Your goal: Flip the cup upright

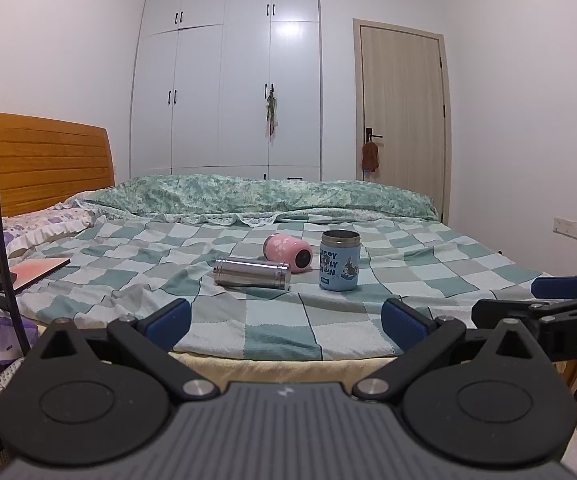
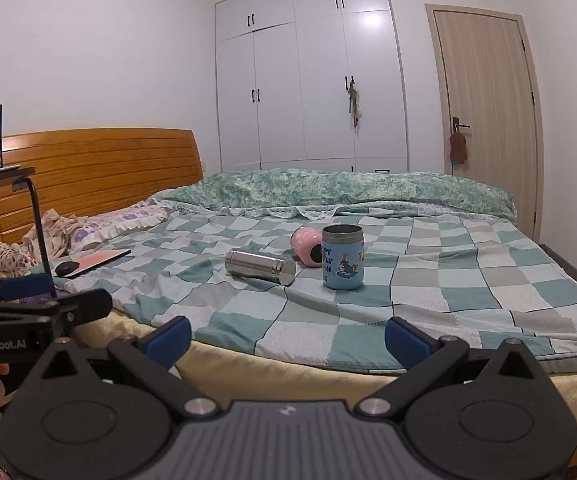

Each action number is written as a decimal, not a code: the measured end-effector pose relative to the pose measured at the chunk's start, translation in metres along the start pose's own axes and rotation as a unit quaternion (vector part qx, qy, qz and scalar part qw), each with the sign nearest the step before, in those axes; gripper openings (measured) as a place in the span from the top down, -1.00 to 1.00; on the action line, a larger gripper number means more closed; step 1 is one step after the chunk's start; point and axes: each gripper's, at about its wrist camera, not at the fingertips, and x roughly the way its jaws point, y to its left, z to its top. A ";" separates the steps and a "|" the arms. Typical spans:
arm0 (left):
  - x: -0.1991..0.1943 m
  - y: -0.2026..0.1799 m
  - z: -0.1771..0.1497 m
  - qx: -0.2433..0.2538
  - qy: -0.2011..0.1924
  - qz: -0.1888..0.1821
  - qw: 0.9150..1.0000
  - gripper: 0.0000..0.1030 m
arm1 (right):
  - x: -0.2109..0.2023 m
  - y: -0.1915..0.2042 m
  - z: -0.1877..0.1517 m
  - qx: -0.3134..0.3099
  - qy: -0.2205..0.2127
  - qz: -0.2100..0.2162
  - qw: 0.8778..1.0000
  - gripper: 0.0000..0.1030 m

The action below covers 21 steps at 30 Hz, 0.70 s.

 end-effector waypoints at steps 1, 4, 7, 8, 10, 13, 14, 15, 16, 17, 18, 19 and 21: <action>0.000 0.000 0.000 -0.001 -0.001 0.000 1.000 -1.00 | 0.000 0.001 0.000 0.000 0.000 0.000 1.000 -1.00; 0.001 0.000 0.001 0.000 -0.001 0.000 1.000 -1.00 | -0.002 -0.002 -0.001 0.000 0.000 0.000 1.000 -1.00; 0.001 0.000 0.000 0.000 0.000 0.000 1.000 -1.00 | -0.002 -0.003 -0.001 0.000 0.000 0.000 1.000 -1.00; 0.001 0.000 0.000 -0.001 0.001 0.001 1.000 -1.00 | -0.002 -0.002 -0.001 0.000 0.000 0.000 1.000 -1.00; 0.001 0.000 0.001 -0.002 0.001 0.001 1.000 -1.00 | -0.002 -0.003 -0.001 0.000 0.000 0.000 1.000 -1.00; 0.002 0.001 0.002 -0.003 0.004 0.002 1.000 -1.00 | -0.002 -0.002 -0.001 0.001 0.000 0.000 1.000 -1.00; 0.002 0.001 0.002 -0.004 0.005 0.002 1.000 -1.00 | -0.001 -0.003 -0.001 0.001 0.000 0.000 1.000 -1.00; 0.002 0.001 0.002 -0.005 0.006 0.002 1.000 -1.00 | -0.001 -0.002 -0.001 0.001 0.000 0.000 1.000 -1.00; 0.003 0.001 0.002 -0.005 0.007 0.002 1.000 -1.00 | -0.001 -0.002 -0.001 0.001 0.000 0.000 1.000 -1.00; 0.003 0.001 0.002 -0.005 0.007 0.002 1.000 -1.00 | -0.002 -0.002 -0.002 0.001 0.000 0.000 1.000 -1.00; 0.003 0.002 0.003 -0.005 0.007 0.002 1.000 -1.00 | -0.002 -0.002 -0.002 0.001 0.000 0.000 1.000 -1.00; 0.003 0.001 0.003 -0.005 0.007 0.002 1.000 -1.00 | -0.001 -0.002 -0.001 0.001 0.000 0.000 1.000 -1.00; 0.003 0.002 0.003 -0.005 0.007 0.002 1.000 -1.00 | -0.001 -0.003 -0.001 0.001 0.001 0.000 1.000 -1.00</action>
